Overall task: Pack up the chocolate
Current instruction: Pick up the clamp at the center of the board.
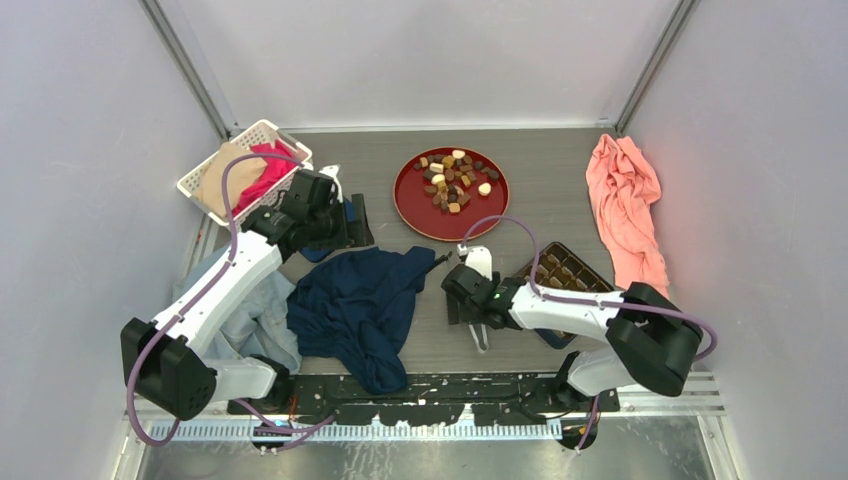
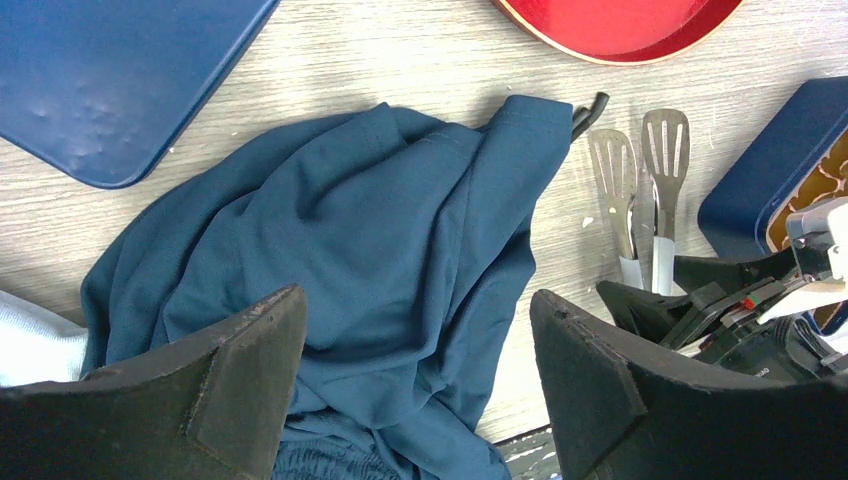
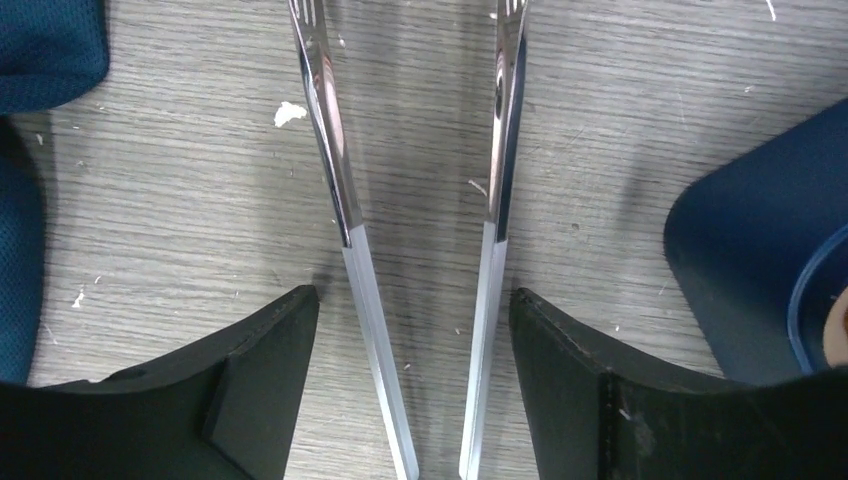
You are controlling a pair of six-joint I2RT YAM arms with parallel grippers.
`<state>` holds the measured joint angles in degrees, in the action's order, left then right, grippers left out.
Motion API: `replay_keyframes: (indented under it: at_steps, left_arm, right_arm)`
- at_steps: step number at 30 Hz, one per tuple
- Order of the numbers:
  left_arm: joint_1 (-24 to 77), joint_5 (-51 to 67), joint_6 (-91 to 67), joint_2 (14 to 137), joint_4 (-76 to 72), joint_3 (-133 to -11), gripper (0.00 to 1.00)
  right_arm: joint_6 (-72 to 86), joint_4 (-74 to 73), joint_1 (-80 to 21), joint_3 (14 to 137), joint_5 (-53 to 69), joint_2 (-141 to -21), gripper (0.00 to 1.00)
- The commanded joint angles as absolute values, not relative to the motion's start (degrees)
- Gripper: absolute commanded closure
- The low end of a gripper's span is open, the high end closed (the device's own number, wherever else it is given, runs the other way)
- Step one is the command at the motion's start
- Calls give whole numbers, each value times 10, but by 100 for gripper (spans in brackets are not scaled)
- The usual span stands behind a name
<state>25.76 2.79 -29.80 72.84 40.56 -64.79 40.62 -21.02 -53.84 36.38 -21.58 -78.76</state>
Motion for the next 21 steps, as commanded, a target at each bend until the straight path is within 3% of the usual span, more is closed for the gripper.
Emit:
replay_keyframes:
  at_steps: [1,14,16,19,21]
  left_arm:
    - [256,37,-304,715,386,-657,18]
    - [256,19,-297,703,395,-651,18]
    - [256,17,-297,701,395,-651,18]
    - [256,16,-297,700,395,-649,18]
    - [256,15,-296,701,396,-651,18]
  right_arm:
    - [427,-194,-548,370,-242,-812,29]
    - [462,-198,-558,390,-267,-861,45]
    - [465,-205,-561,392,-271,-857,56]
    - [461,-232,-563,405,-273,-840,81]
    - [446,-267,-562,421,-276,-819,91]
